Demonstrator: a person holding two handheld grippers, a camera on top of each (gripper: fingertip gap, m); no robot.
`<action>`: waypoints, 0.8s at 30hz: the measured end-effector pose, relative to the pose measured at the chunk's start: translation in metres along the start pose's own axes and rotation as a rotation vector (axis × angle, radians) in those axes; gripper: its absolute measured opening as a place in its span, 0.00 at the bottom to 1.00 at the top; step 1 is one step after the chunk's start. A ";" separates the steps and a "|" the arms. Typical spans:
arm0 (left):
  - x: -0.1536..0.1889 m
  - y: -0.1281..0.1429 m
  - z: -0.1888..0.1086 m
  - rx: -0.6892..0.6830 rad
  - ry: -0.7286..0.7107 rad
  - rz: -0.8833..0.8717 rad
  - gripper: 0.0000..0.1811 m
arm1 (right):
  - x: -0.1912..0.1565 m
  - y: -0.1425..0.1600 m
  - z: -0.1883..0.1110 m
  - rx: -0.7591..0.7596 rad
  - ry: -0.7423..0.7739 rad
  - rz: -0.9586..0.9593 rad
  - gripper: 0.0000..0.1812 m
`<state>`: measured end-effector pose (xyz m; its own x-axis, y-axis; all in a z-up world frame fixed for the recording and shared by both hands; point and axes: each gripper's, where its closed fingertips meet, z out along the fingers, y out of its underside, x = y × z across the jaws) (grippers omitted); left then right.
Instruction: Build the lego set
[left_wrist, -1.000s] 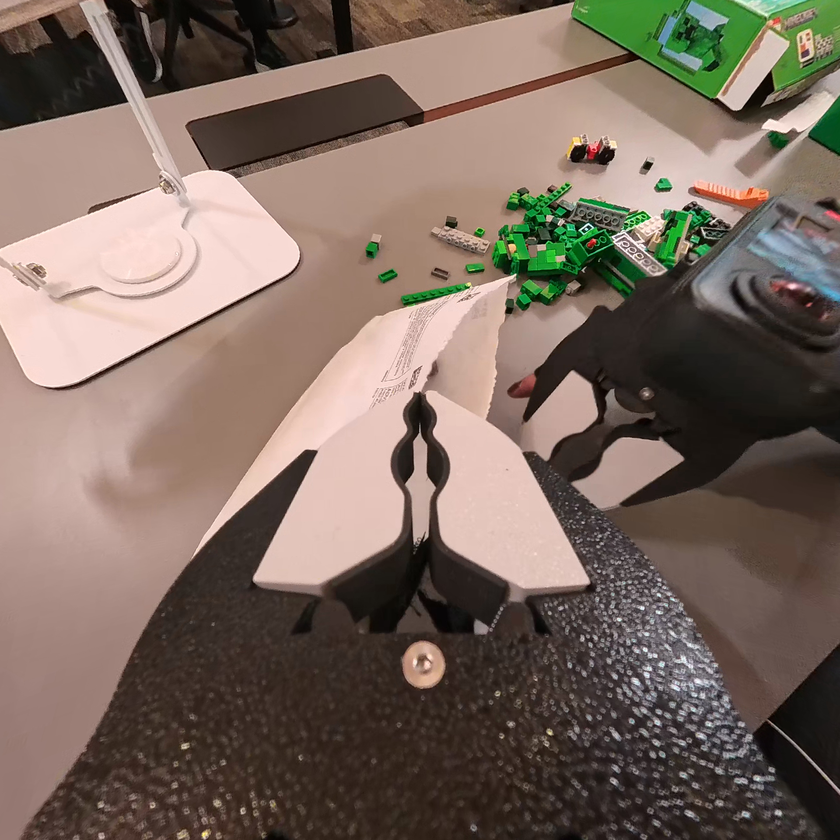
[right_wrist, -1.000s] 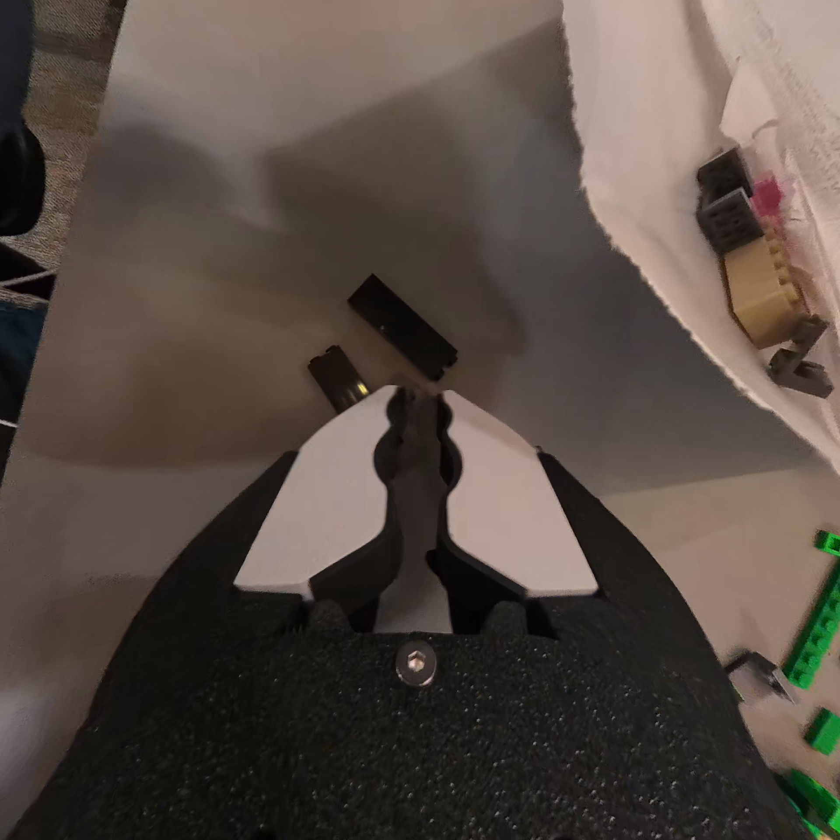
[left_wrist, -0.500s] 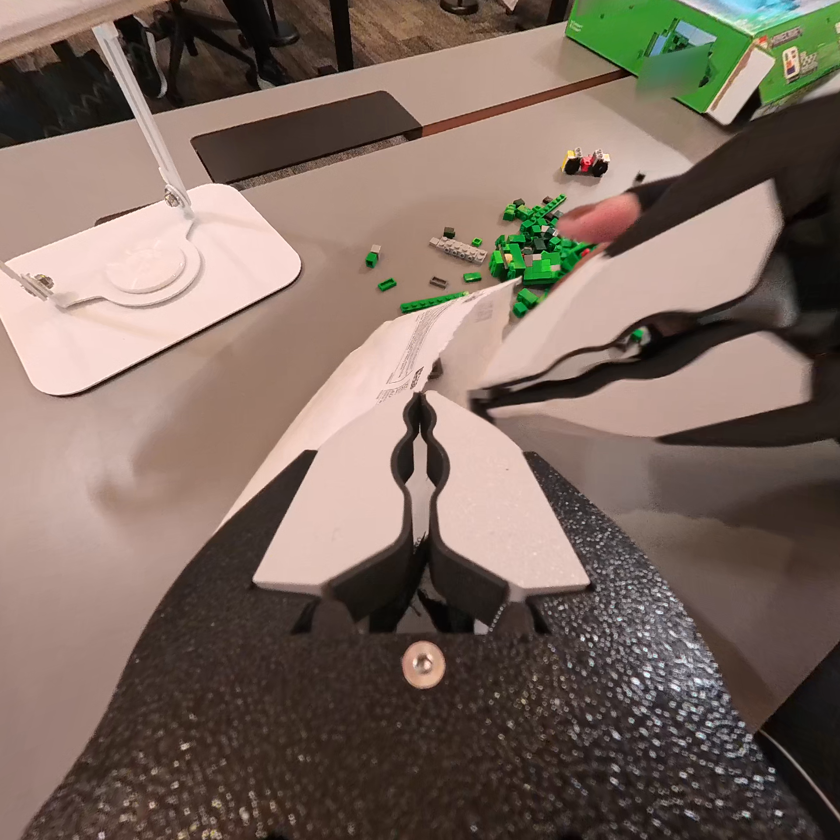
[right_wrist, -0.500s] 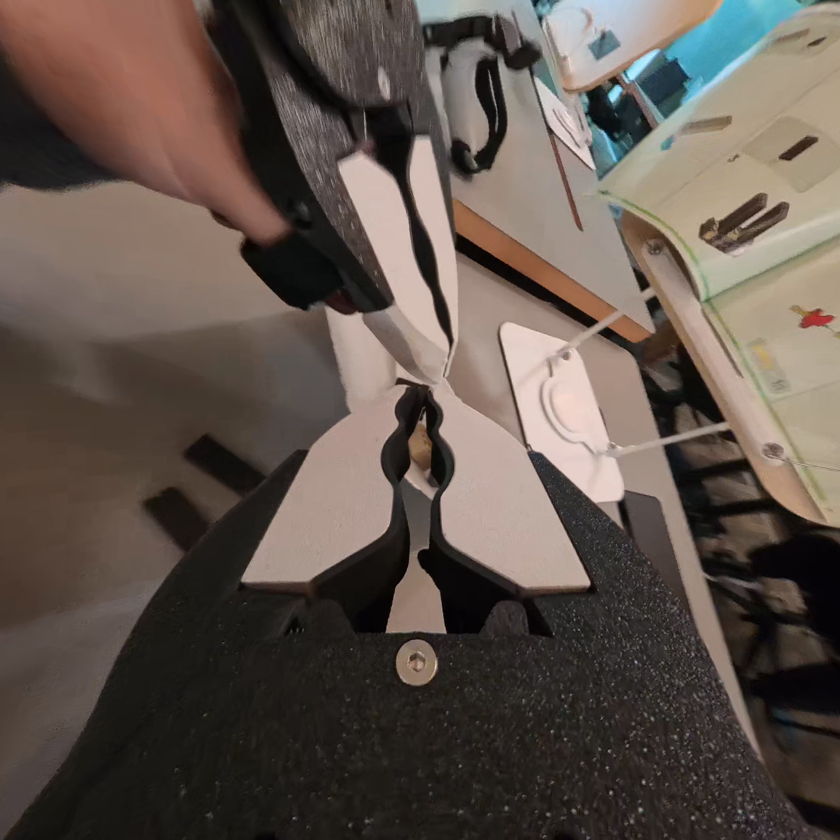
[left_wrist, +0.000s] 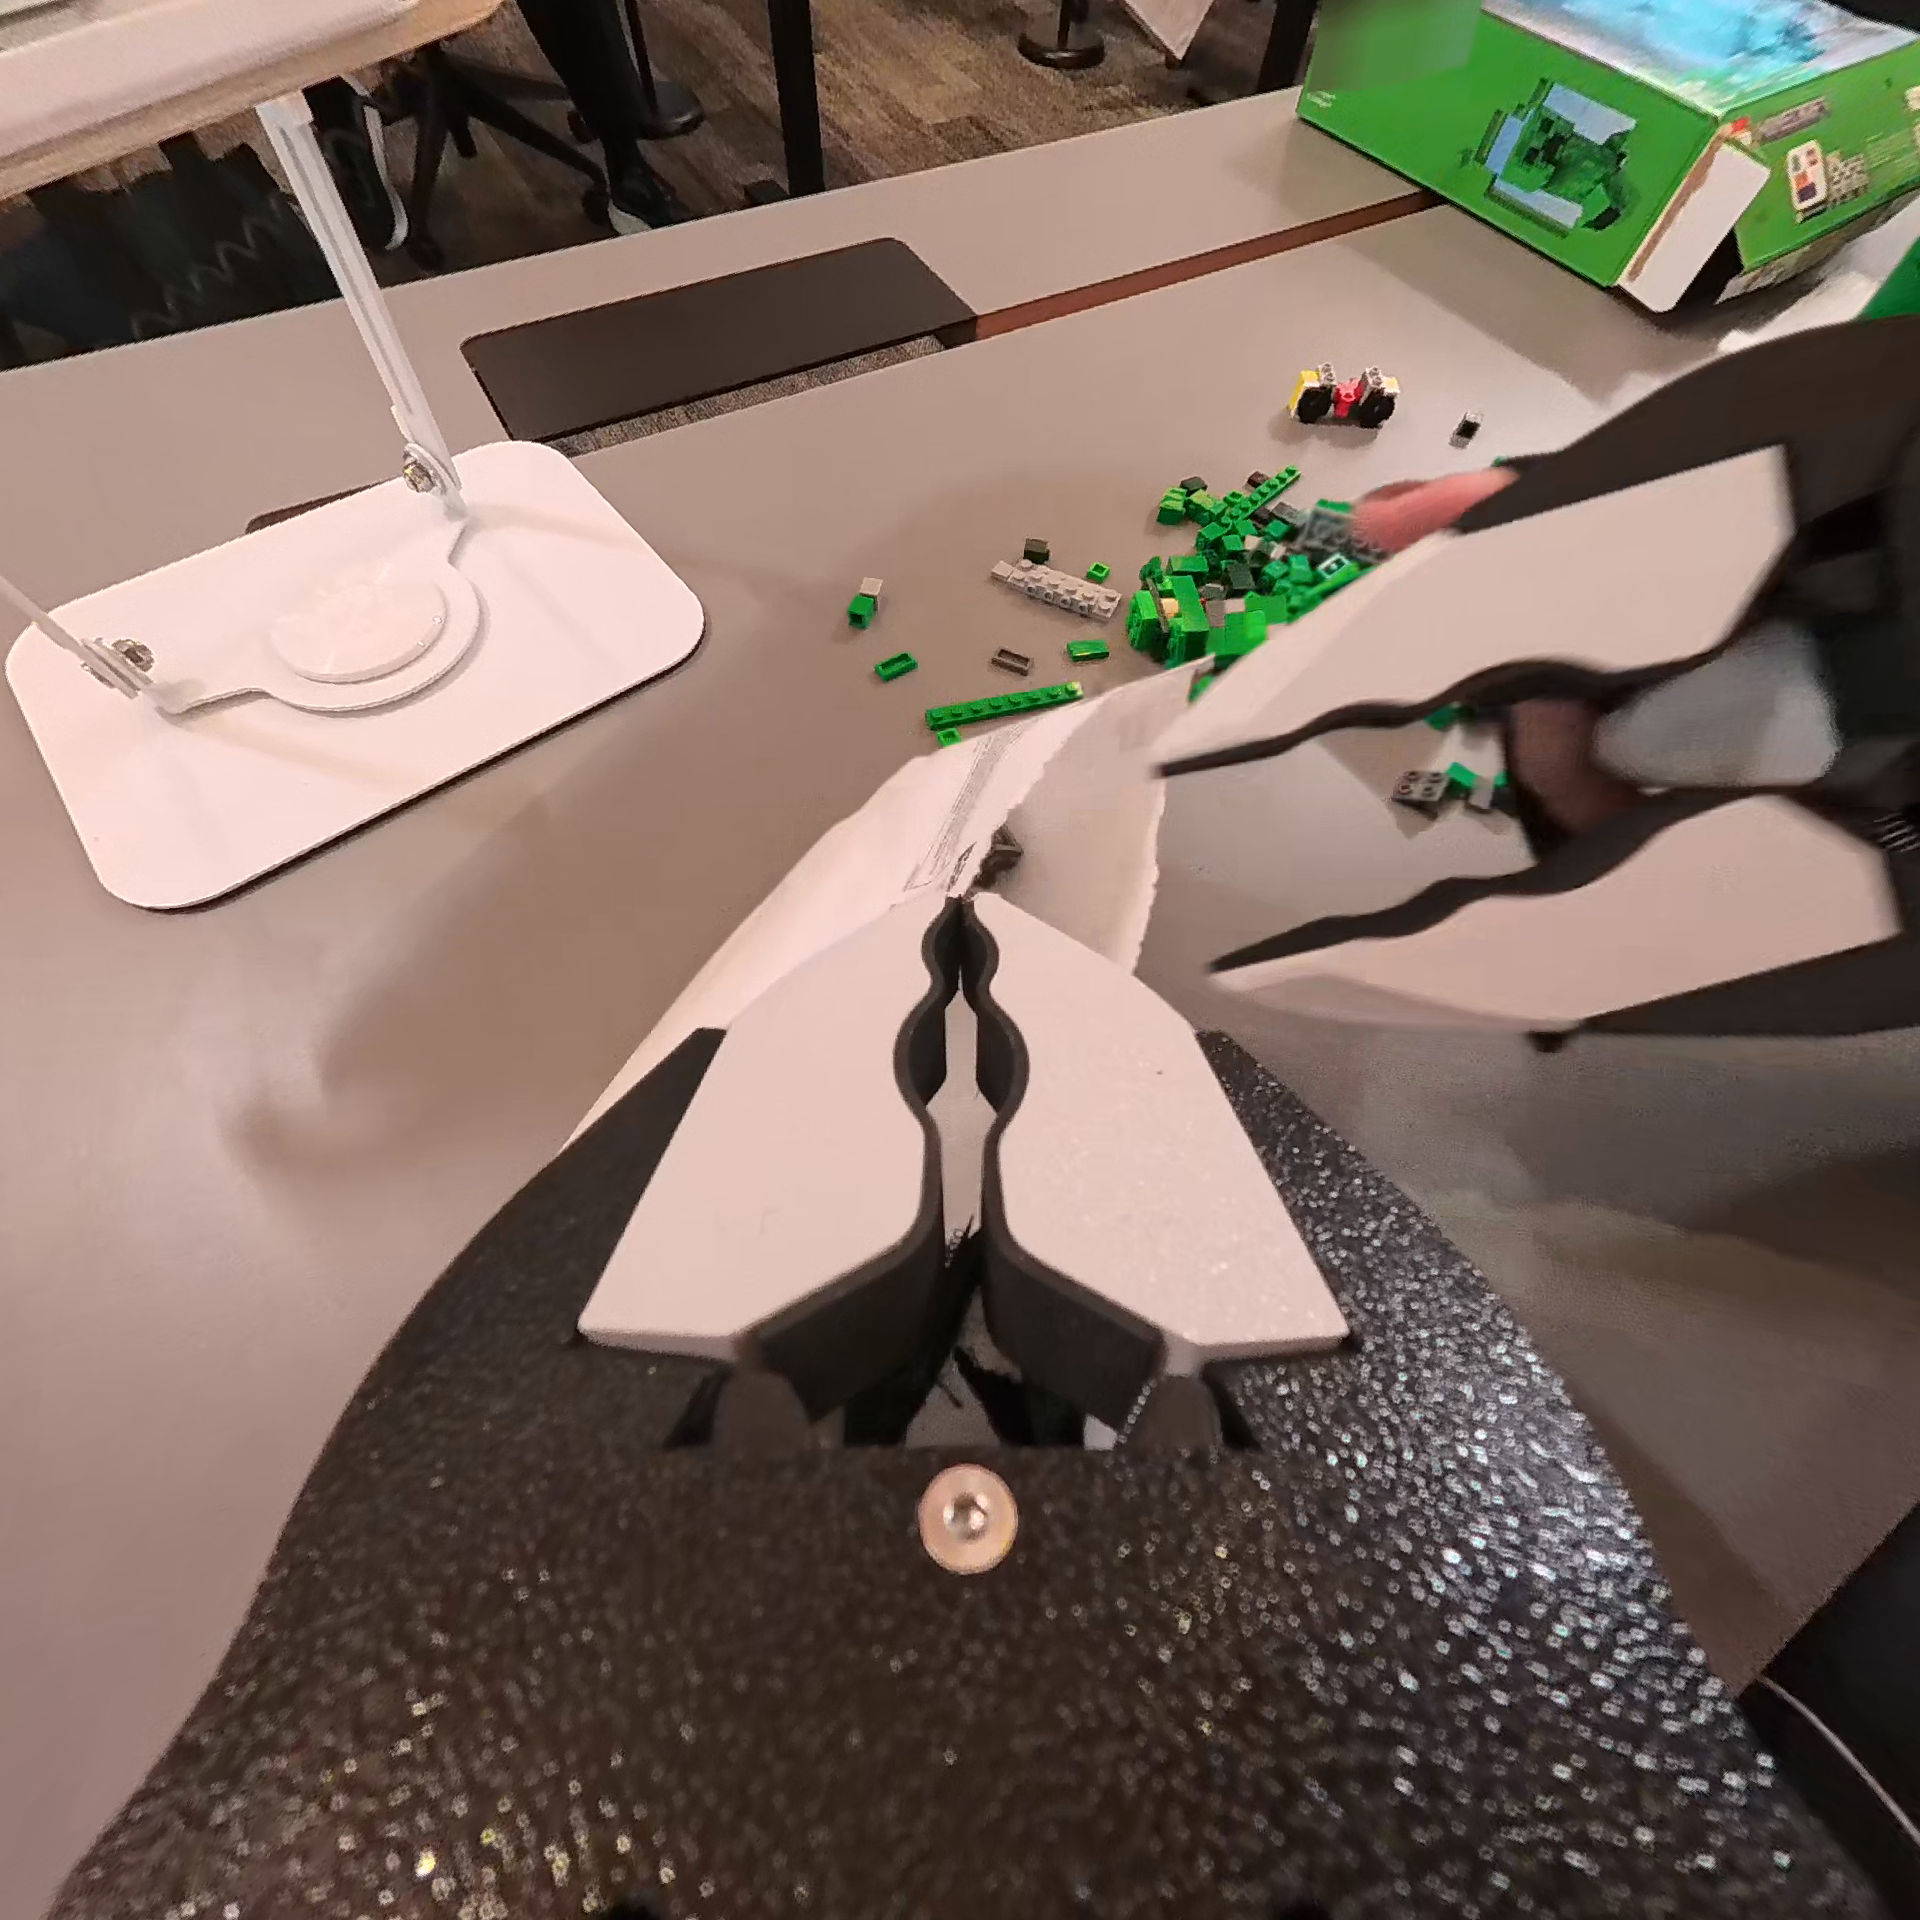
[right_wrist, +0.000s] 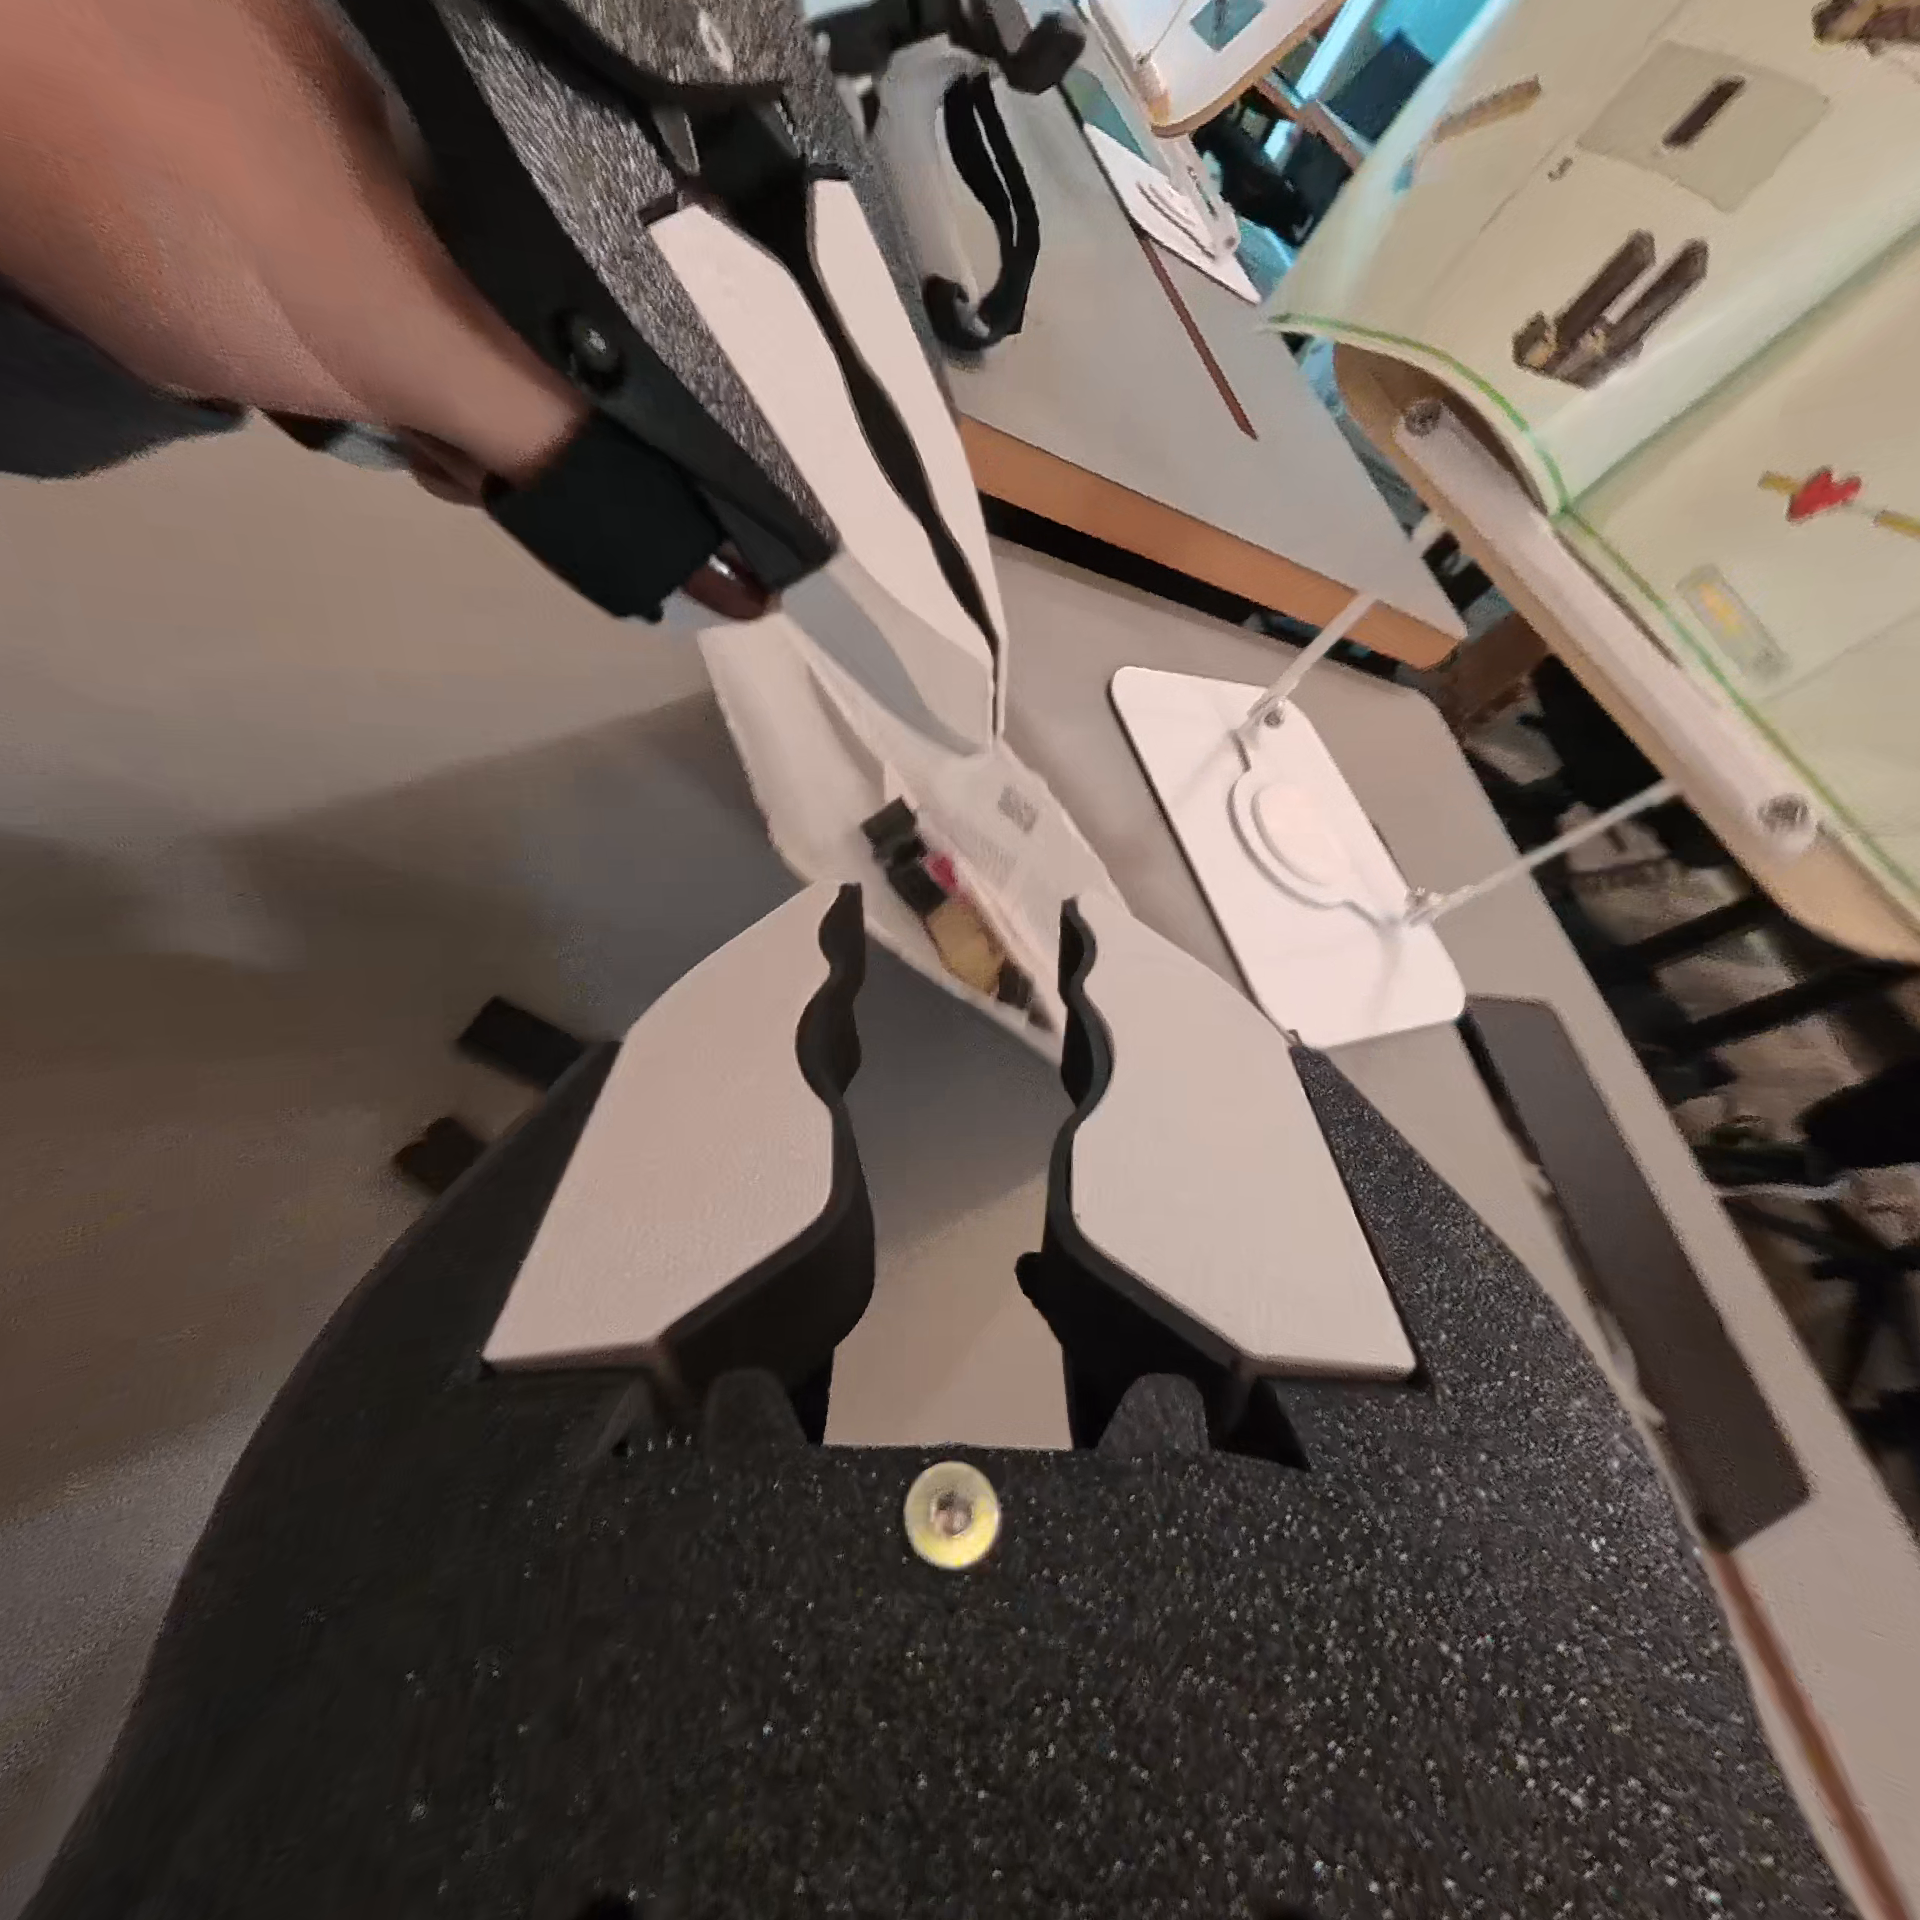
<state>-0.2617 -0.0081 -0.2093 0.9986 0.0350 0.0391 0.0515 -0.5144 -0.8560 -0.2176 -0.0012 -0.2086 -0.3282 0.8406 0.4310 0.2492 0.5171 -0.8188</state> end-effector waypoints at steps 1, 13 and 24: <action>-0.001 0.000 0.000 0.002 -0.001 -0.001 0.00 | 0.000 0.004 -0.013 0.010 -0.002 0.037 0.20; -0.003 -0.002 0.002 0.019 -0.011 0.007 0.00 | 0.026 0.084 -0.107 0.199 0.332 0.238 0.17; -0.002 -0.003 -0.001 0.022 -0.007 0.011 0.00 | 0.042 0.096 -0.139 0.184 0.446 0.216 0.14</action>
<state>-0.2640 -0.0075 -0.2064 0.9990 0.0357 0.0256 0.0400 -0.4959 -0.8675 -0.0810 0.1060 -0.2170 0.1424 0.9326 0.3315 0.0914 0.3211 -0.9426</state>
